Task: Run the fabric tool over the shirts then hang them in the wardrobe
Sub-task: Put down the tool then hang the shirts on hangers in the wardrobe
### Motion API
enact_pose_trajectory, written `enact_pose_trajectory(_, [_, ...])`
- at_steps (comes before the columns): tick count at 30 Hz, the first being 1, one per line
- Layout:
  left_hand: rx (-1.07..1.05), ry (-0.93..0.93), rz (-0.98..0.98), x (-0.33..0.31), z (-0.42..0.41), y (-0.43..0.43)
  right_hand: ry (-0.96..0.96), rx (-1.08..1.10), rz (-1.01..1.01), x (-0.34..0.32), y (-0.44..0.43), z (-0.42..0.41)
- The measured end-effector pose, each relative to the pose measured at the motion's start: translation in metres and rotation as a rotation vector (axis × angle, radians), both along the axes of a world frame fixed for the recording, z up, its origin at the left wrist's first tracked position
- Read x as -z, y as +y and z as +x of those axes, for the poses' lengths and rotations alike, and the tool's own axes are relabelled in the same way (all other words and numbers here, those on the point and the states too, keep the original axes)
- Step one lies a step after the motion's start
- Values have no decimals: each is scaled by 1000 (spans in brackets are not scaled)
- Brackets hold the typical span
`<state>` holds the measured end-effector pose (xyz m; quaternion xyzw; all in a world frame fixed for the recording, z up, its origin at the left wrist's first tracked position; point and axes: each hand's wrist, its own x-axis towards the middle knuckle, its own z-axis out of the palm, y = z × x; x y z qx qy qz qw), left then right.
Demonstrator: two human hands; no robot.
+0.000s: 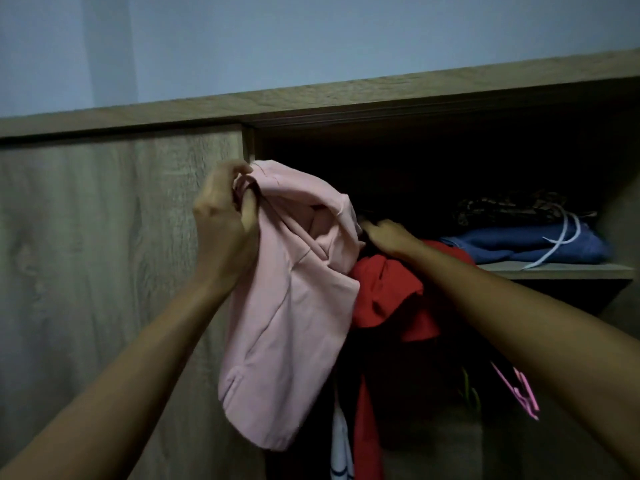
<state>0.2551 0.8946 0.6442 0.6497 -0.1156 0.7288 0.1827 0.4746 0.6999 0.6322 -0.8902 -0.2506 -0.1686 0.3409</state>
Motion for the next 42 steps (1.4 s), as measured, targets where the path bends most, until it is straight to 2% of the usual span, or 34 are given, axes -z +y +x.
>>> enact_pose_trajectory(7, [29, 52, 39, 0, -18, 15, -25, -53, -34, 1, -4, 1])
enact_pose_trajectory(10, [44, 123, 158, 5, -22, 18, -33, -173, 52, -3, 5, -11])
enact_pose_trajectory(13, [54, 245, 340, 19, -22, 18, 109, -273, 166, -8, 18, -36])
enact_pose_trajectory(15, [68, 324, 464, 31, -18, 14, 130, -284, 68, -8, 21, -49])
enact_pose_trajectory(18, [92, 442, 529, 44, -9, 9, -35, -284, -127, -2, 18, -52])
enact_pose_trajectory(23, [174, 661, 473, 50, -1, 0, -116, -412, -26, 7, 13, -49])
enact_pose_trajectory(25, [287, 875, 423, 46, -2, -1, -82, -464, 60, 8, 10, -50])
enact_pose_trajectory(27, [473, 1119, 283, 42, -6, 3, -31, -501, 171, 10, 7, -50])
enact_pose_trajectory(28, [525, 1145, 208, 41, -6, 6, -8, -524, 214, 11, 4, -50])
enact_pose_trajectory(29, [509, 1086, 155, 39, -4, 8, 17, -550, 240, 13, 1, -49])
enact_pose_trajectory(32, [290, 763, 99, 39, 14, 15, 95, -657, 263, 16, -5, -52])
enact_pose_trajectory(34, [200, 661, 117, 38, 24, 16, 144, -699, 312, 17, -7, -54])
enact_pose_trajectory(38, [81, 763, 256, 38, 32, 10, 227, -813, 399, 14, -15, -54])
enact_pose_trajectory(42, [146, 803, 290, 36, 40, 4, 339, -884, 438, 12, -21, -53])
